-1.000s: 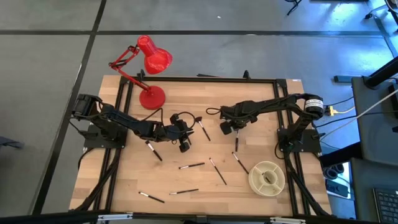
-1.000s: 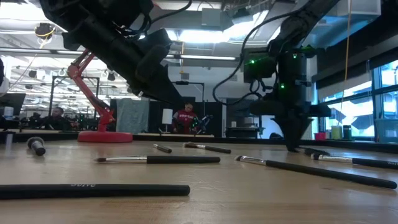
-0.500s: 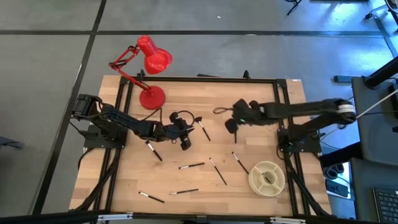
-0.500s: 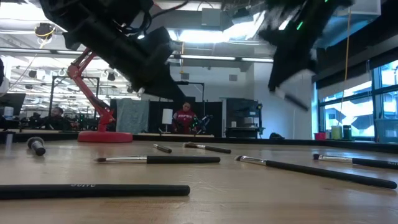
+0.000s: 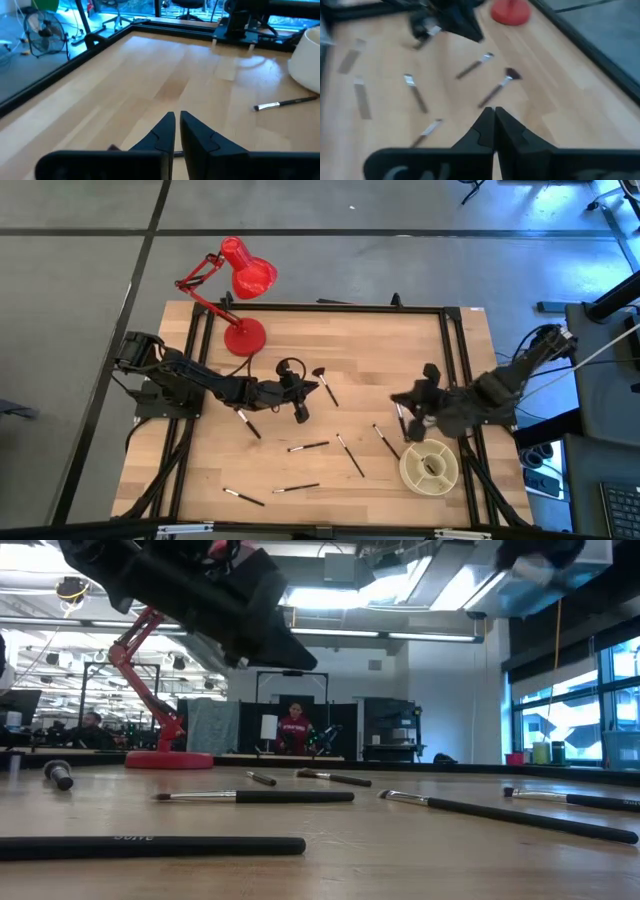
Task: Sort items
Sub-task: Put the powder brush into the brush organizer
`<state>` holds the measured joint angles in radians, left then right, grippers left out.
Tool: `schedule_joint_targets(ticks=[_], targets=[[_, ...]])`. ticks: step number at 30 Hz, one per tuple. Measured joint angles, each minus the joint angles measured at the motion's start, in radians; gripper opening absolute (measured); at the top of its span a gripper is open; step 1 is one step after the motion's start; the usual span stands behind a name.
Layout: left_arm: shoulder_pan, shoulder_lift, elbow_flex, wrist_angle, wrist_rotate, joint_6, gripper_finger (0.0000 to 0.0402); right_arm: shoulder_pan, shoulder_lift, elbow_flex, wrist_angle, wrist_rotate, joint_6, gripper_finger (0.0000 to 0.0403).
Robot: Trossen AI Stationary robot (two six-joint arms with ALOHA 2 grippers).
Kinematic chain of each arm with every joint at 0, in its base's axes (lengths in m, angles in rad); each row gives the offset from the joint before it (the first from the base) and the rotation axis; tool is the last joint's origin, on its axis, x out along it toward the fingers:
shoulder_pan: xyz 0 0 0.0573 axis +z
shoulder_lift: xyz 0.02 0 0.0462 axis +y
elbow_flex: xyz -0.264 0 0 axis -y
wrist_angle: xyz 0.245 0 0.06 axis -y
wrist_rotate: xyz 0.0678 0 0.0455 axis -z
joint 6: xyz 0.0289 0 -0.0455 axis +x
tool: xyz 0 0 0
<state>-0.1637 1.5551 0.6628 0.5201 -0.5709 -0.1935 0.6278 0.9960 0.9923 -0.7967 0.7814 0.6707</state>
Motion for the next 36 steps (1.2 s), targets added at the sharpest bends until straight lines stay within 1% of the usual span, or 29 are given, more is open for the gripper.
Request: schedule_joint_targets(ticks=[3, 5, 7, 12, 17, 20, 22, 24, 26, 29, 32, 36], targets=[[-0.019, 0.0, 0.0, 0.0, -0.016, 0.015, 0.0014, 0.102, 0.0, 0.087, -0.077, 0.019, 0.053, 0.0002], [-0.03, 0.0, 0.0, 0.0, -0.022, 0.016, 0.0009, 0.17, 0.02, 0.132, -0.127, 0.075, 0.091, 0.0002], [-0.041, 0.0, 0.0, 0.0, -0.023, 0.022, 0.0004, 0.229, 0.052, 0.162, -0.189, 0.091, 0.154, 0.0002], [-0.066, 0.0, 0.0, 0.0, -0.021, 0.057, 0.0003, 0.359, 0.162, 0.164, -0.258, 0.088, 0.293, 0.0001], [-0.06, 0.0, 0.0, 0.0, -0.021, 0.08, 0.0004, 0.439, 0.239, 0.164, -0.293, 0.132, 0.387, 0.0001], [-0.056, 0.0, 0.0, 0.0, -0.021, 0.076, 0.0002, 0.469, 0.279, 0.164, -0.37, 0.19, 0.471, 0.0001], [-0.056, 0.0, 0.0, 0.001, -0.021, 0.076, 0.0002, 0.475, 0.299, 0.164, -0.436, 0.19, 0.544, 0.0001], [-0.056, 0.0, 0.0, 0.001, -0.021, 0.076, 0.0005, 0.474, 0.318, 0.164, -0.472, 0.183, 0.582, 0.0001], [-0.056, 0.0, 0.0, 0.002, -0.021, 0.076, 0.0005, 0.473, 0.331, 0.164, -0.47, 0.167, 0.587, 0.0001], [-0.05, 0.0, 0.0, 0.003, -0.021, 0.076, 0.0002, 0.473, 0.344, 0.164, -0.471, 0.113, 0.595, 0.0006], [-0.045, 0.0, 0.0, 0.003, -0.022, 0.068, 0.0002, 0.473, 0.347, 0.164, -0.51, 0.057, 0.651, 0.0031], [-0.043, 0.0, 0.0, 0.002, -0.045, 0.069, 0.0007, 0.468, 0.334, 0.163, -0.567, 0.034, 0.709, 0.008]])
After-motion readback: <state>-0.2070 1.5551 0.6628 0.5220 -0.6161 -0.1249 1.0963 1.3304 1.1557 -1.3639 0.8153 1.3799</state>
